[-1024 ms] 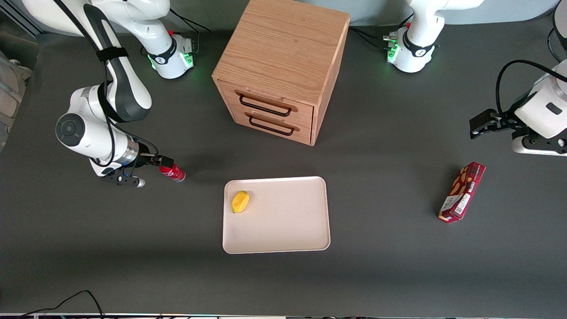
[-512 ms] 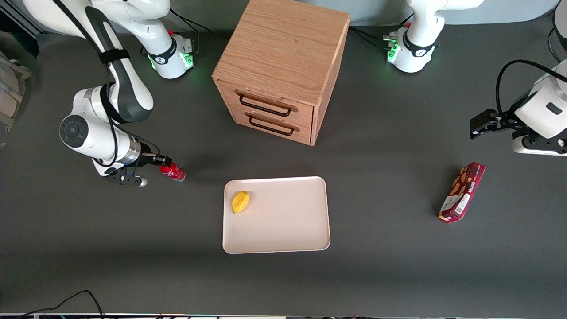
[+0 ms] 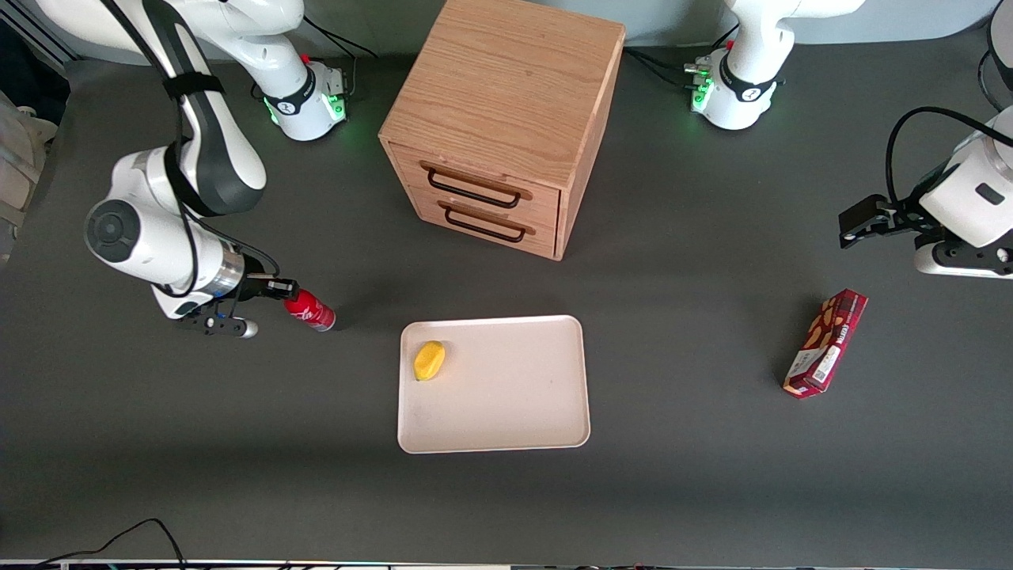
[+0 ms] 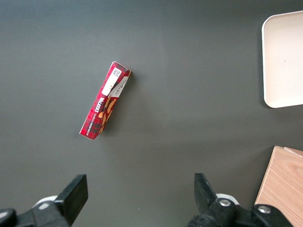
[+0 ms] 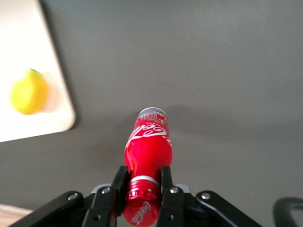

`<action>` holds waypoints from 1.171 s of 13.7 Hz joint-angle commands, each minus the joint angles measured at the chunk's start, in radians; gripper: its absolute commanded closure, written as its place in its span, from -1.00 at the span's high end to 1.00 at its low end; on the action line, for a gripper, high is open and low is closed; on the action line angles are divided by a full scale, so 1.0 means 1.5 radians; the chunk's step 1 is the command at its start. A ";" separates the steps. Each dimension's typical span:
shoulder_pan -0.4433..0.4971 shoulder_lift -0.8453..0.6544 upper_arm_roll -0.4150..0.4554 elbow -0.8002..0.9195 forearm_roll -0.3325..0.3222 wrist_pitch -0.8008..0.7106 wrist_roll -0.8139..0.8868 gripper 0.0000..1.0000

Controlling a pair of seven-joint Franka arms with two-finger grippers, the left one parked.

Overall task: Place coke bottle on tray
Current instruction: 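Carry the bottle with the right gripper over the white tray beside the lemon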

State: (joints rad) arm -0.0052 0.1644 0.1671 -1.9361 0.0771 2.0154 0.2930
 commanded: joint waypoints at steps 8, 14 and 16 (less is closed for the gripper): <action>0.119 0.239 -0.007 0.496 0.006 -0.209 0.104 -1.00; 0.200 0.417 -0.049 0.633 0.006 -0.131 0.144 -1.00; 0.201 0.447 -0.050 0.633 0.006 -0.091 0.145 -1.00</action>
State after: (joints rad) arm 0.2784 0.7785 0.1140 -1.0567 0.0782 1.8556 0.4866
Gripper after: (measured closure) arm 0.674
